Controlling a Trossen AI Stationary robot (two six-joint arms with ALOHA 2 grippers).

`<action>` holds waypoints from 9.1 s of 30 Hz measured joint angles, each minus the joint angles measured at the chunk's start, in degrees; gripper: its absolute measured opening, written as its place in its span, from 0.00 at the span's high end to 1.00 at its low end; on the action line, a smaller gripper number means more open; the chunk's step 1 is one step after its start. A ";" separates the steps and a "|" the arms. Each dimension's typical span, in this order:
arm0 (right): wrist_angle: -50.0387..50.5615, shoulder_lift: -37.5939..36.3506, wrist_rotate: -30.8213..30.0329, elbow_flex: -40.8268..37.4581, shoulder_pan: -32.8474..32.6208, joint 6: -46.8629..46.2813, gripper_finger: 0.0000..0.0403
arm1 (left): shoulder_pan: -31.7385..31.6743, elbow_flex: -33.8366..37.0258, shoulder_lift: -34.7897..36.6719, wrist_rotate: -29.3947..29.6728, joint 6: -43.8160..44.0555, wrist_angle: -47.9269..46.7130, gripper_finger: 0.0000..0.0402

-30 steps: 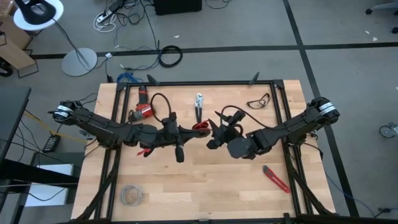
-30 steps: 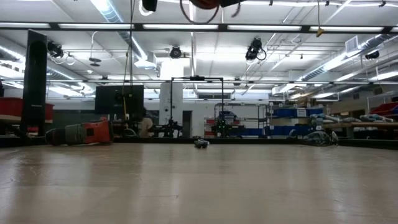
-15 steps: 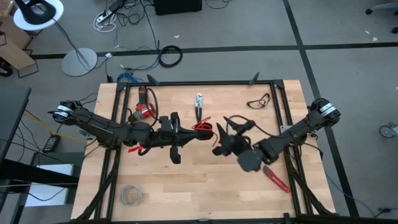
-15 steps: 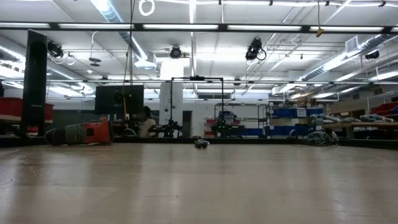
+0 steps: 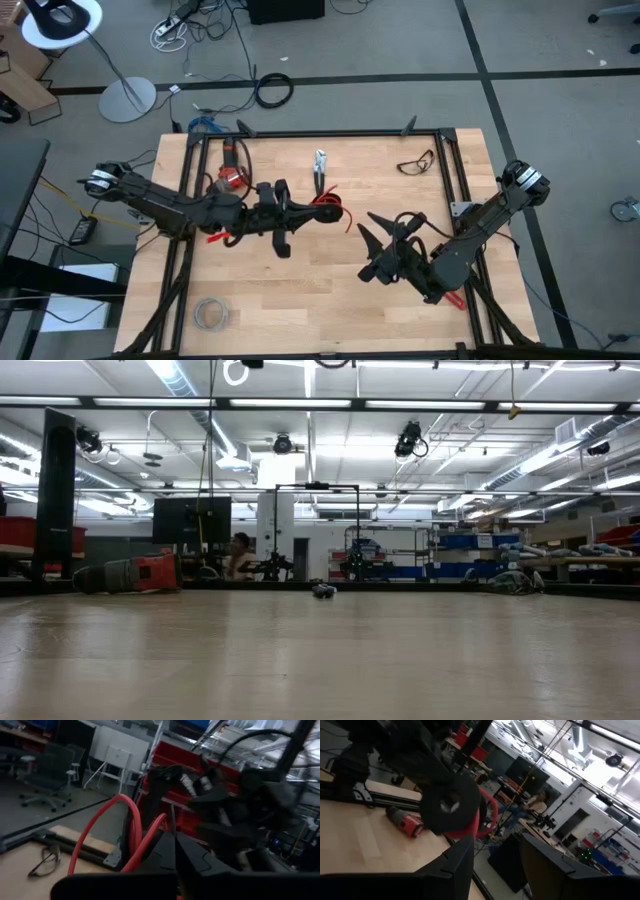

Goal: Coil cords
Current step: Coil the red wire onto the black spool

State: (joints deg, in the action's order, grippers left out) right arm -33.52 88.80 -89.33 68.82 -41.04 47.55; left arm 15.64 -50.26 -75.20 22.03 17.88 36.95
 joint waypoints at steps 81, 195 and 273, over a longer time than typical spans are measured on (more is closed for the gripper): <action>59.14 -3.15 39.83 13.14 16.14 -39.22 0.67 | -15.91 -7.01 -0.59 -19.85 -12.10 -43.54 1.00; 16.97 -2.43 41.68 8.09 12.08 -26.86 0.99 | -7.00 8.63 -9.16 -26.78 -13.42 45.50 0.92; 71.03 -2.10 66.61 24.09 25.19 -47.50 1.00 | 2.34 -29.35 -4.92 8.21 -23.29 -59.54 0.69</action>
State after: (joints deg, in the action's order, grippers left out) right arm 37.51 86.70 -22.72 92.90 -15.86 0.05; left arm 17.98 -79.61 -80.12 30.24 -5.41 -22.59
